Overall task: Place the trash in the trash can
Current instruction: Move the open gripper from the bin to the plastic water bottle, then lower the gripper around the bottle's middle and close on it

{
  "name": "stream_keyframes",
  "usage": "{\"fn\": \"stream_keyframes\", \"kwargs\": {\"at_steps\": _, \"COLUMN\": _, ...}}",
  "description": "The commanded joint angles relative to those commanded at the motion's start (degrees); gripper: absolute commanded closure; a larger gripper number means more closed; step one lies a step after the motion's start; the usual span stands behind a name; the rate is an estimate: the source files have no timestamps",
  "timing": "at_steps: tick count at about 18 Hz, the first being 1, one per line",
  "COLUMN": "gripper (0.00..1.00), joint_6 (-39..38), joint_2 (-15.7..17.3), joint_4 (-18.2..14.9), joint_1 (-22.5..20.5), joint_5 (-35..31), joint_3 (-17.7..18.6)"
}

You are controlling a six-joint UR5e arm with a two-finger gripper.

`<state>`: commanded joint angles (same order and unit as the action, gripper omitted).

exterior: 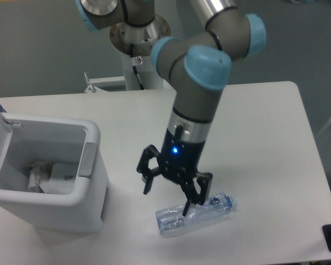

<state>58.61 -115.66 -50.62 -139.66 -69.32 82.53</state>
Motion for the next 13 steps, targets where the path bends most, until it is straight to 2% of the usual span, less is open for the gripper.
{"fn": "stream_keyframes", "kwargs": {"at_steps": 3, "gripper": 0.00, "joint_6": 2.6, "joint_2": -2.8, "joint_4": 0.0, "joint_1": 1.5, "joint_5": -6.2, "joint_3": 0.2}}
{"fn": "stream_keyframes", "kwargs": {"at_steps": 8, "gripper": 0.00, "joint_6": 3.5, "joint_2": -5.9, "joint_4": 0.0, "joint_1": 3.5, "joint_5": -6.9, "joint_3": 0.5}}
{"fn": "stream_keyframes", "kwargs": {"at_steps": 13, "gripper": 0.00, "joint_6": 7.5, "joint_2": -7.1, "joint_4": -0.5, "joint_1": 4.3, "joint_5": -8.6, "joint_3": 1.3}}
